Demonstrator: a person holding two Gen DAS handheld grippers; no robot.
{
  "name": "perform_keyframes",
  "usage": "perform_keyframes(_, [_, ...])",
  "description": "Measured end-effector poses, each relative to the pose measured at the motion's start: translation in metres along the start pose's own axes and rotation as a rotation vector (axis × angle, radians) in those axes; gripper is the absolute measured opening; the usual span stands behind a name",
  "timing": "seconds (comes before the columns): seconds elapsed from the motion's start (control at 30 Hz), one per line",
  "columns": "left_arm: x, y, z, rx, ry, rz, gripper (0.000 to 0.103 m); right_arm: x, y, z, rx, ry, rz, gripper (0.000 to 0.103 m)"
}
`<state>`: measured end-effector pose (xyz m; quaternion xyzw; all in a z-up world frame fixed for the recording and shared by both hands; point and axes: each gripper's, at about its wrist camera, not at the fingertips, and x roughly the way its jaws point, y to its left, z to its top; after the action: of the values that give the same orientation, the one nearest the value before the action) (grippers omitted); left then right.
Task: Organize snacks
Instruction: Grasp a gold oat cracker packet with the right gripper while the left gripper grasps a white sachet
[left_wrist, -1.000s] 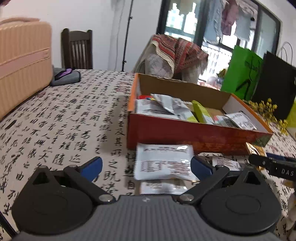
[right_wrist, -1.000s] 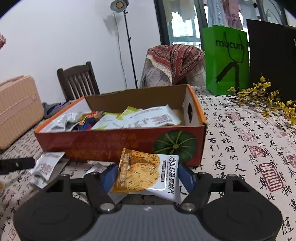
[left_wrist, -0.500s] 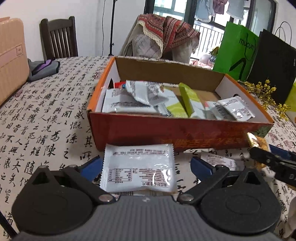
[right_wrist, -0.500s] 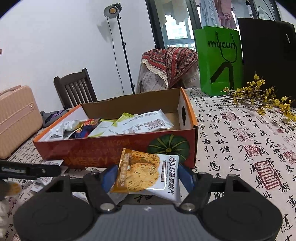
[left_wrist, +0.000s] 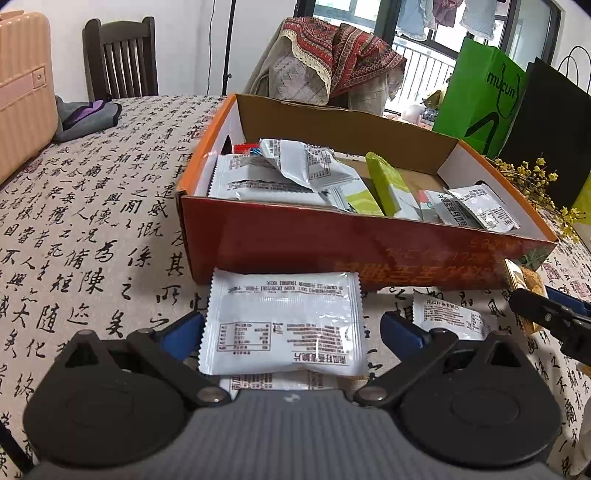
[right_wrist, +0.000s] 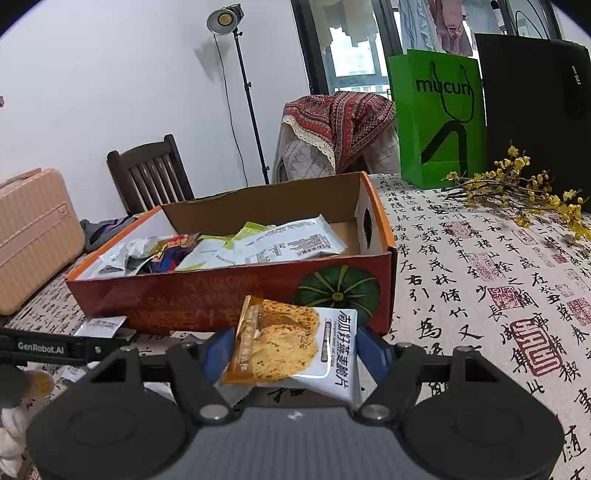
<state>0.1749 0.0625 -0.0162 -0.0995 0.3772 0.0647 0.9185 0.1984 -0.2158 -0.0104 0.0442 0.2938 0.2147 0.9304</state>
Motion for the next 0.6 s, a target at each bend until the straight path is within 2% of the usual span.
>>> perform_keyframes(0.17, [0.0004,-0.0016,-0.0024,0.008,-0.01,0.01,0.1,0.0,0.0002,-0.0001,0.0,-0.001,0.0,0.072])
perform_keyframes(0.4, [-0.004,0.0012,-0.0045,0.001,-0.033,0.007,0.085,0.0002,0.0006,-0.0006,-0.002,0.0,0.0,0.072])
perform_keyframes(0.6, [-0.0082,0.0046,-0.0063,-0.015,-0.045,-0.016,0.077,0.0006,0.0012,-0.0011,-0.004,0.001,-0.002,0.072])
